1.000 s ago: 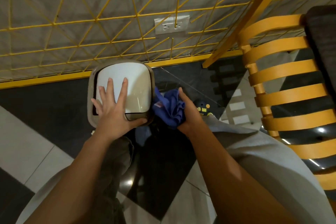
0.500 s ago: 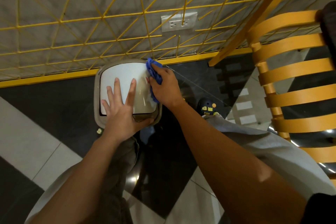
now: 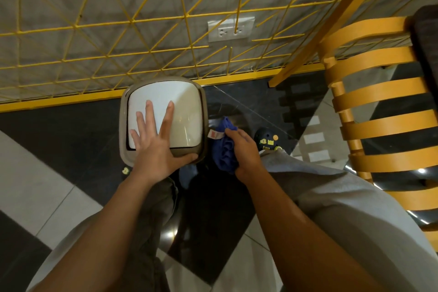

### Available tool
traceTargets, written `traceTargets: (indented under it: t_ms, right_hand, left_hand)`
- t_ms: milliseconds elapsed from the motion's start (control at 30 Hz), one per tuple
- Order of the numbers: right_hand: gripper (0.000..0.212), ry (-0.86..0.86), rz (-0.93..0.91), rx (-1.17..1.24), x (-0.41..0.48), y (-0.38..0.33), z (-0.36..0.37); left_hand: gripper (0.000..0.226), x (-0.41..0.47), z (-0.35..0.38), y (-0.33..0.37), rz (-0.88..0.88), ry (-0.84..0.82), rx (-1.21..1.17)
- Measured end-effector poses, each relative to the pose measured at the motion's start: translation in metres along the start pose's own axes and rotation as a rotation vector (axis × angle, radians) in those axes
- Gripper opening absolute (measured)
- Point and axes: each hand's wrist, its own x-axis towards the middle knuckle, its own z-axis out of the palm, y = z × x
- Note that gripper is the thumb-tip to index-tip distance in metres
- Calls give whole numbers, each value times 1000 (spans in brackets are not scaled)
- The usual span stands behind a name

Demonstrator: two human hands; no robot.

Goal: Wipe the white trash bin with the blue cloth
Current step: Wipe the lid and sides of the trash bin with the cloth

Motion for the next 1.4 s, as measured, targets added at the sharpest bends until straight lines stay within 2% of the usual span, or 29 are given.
traceTargets:
  t_ms: [100,200,300,367,400,467,567,733,833,967,1133,1300,1400]
  right_hand:
    - [7,-31,-99,-253,7,1,9]
    - [18,-48,-275,-619,8,2,23]
    - [21,-65,-298,-719,3,6,23]
    - [21,-110,-180,-683,-1,10,19]
    - [18,-131,-83,-600,-3,9,18]
    - [26,-154,117,-410,-2,3,20]
    - [27,-145,228,-363,3,-9,25]
    - [14,-89,167,-477,13,-38,41]
    - [31,-71,109,-556,20,-59,53]
    - [30,-83,39,-603,21,-72,60]
    - [18,-135,56,-643,9,-53,46]
    - [40,-164,35,-616,3,-13,26]
    - [38,-139,27,-549,0,-2,23]
  left_hand:
    - [120,1,1,1,-2,7,-3]
    - [121,2,2,1,-8,18,-13]
    - [121,2,3,1,-2,22,-31]
    - [121,1,3,1,1,35,-39]
    - [121,1,3,1,0,37,-39]
    - [120,1,4,0,0,39,-34]
    - [120,1,4,-1,9,38,-25]
    - [119,1,5,-4,22,36,-40]
    - [117,1,3,-3,30,37,-43]
    - [118,1,2,0,22,45,-35]
    - [118,2,4,1,13,61,-53]
    - [121,3,5,0,2,57,-35]
    - [120,2,5,0,1,59,-33]
